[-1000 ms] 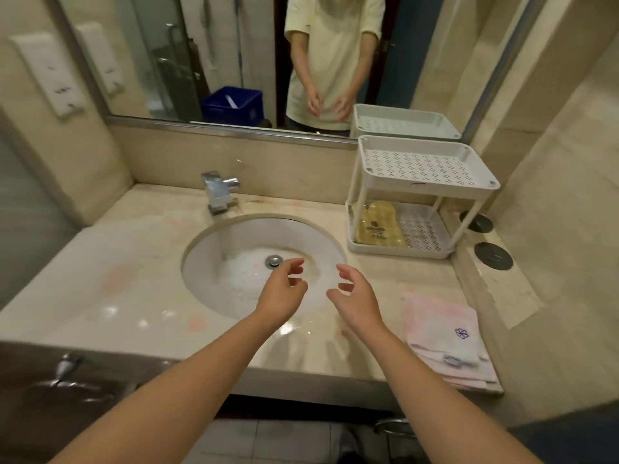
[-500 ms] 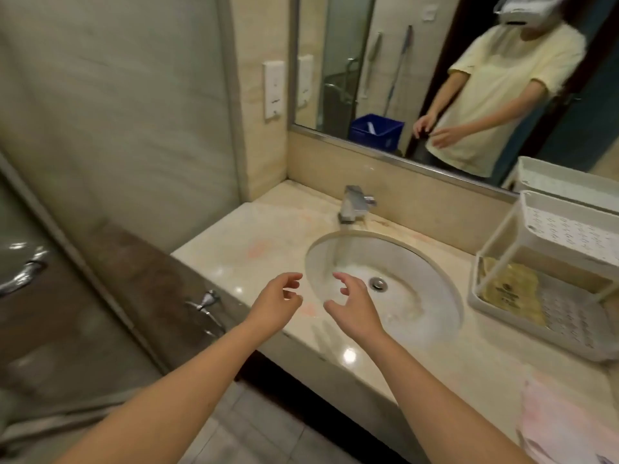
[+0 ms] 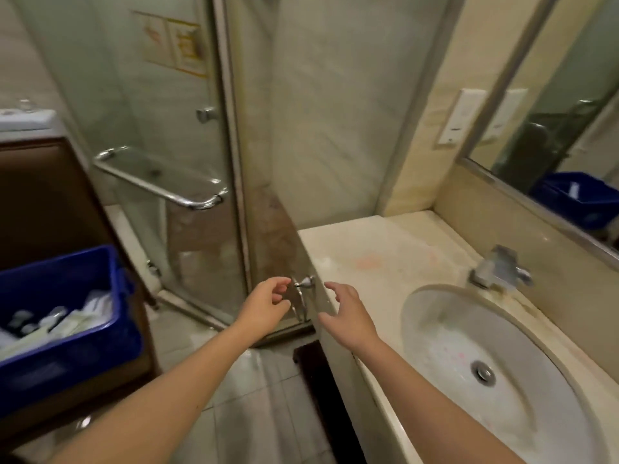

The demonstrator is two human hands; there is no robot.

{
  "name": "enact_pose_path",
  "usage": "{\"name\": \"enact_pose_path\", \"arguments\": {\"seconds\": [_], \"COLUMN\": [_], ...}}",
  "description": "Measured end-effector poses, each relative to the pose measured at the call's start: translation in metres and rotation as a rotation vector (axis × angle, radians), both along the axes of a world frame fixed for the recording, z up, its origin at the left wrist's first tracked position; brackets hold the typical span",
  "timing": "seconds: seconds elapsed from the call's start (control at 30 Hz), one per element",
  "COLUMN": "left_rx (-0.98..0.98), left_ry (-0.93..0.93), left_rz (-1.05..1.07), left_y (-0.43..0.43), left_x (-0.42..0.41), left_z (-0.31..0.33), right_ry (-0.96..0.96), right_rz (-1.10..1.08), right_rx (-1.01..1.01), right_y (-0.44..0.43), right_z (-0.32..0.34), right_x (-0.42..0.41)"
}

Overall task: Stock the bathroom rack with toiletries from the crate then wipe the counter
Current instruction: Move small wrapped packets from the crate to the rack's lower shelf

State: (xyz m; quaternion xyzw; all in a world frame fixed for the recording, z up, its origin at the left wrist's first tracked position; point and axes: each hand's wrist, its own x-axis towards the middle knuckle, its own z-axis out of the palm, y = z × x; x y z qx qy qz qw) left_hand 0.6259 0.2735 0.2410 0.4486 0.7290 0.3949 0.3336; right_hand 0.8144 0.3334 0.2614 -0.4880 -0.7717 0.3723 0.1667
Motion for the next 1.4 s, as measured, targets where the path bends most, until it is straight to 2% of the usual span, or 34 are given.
{"name": "enact_pose_path", "arguments": {"seconds": [0.23, 0.57, 0.97, 1.4], "left_rx": [-0.096, -0.163, -0.166, -0.199], "left_ry": [0.011, 0.008, -0.034, -0.006], "left_rz": [0.289, 0.541, 0.679, 0.718], "left_y": [-0.073, -0.166, -0.233, -0.312], "left_x": [-0.017, -0.053, -0.177, -0.33], "left_z": [-0.007, -0.006, -0.018, -0.022], "right_ry": [-0.073, -0.059, -0.088, -0.032], "right_rz": [0.286, 0.551, 0.659, 0.693], "right_rx": [0.025, -0.027, -0.043, -0.083], "right_y": [-0.011, -0.06, -0.116, -0.182], "right_z": [-0.011, -0.018, -0.017, -0.029], "right_x": [-0.037, -0.112, -0.263, -0.424]}}
